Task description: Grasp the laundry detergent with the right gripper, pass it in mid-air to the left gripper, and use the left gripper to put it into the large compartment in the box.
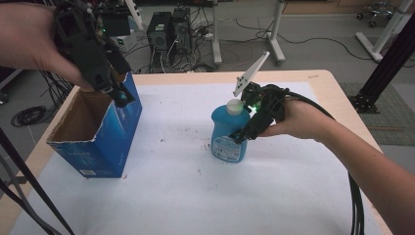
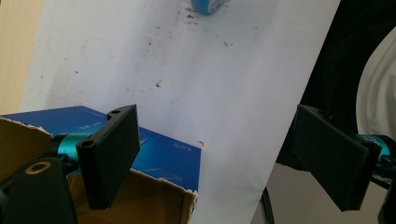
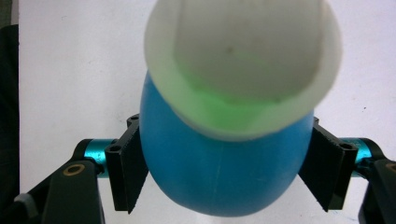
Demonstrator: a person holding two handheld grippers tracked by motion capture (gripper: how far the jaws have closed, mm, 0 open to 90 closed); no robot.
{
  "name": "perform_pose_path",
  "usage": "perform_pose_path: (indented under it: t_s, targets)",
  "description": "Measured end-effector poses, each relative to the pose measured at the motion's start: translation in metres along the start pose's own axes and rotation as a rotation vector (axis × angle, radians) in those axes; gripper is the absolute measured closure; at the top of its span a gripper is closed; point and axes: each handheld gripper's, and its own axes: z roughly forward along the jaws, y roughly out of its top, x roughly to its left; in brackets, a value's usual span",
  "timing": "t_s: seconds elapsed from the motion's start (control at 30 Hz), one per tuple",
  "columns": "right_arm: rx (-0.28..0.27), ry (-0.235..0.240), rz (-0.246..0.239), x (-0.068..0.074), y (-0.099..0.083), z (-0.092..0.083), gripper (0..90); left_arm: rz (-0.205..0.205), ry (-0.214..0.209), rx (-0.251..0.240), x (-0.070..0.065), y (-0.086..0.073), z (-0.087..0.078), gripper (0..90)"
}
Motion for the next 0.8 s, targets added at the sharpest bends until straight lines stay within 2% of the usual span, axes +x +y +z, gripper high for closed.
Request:
perform_pose_path:
  t_s: [0.17, 0.4, 0.63, 0.8]
  targets:
    - [-0.002, -0.001, -0.001, 0.0001, -0.0004, -0.0002, 25.7, 0.008, 0.000, 0.008, 0.0005, 0.0005, 0.0002, 15.9]
    - [-0.003, 0.000, -0.003, 0.0007, -0.0004, 0.0006, 27.6, -0.008, -0.002, 0.002, -0.0002, 0.0002, 0.0009, 15.9]
    - [-0.007, -0.001, -0.009, 0.0006, 0.0001, 0.0023, 27.7, -0.003, -0.006, 0.007, 0.0005, 0.0001, 0.0016, 16.0]
    - [-0.008, 0.005, -0.017, 0.0008, 0.0000, 0.0027, 31.4, -0.010, -0.006, 0.004, 0.0002, 0.0001, 0.0022, 15.9]
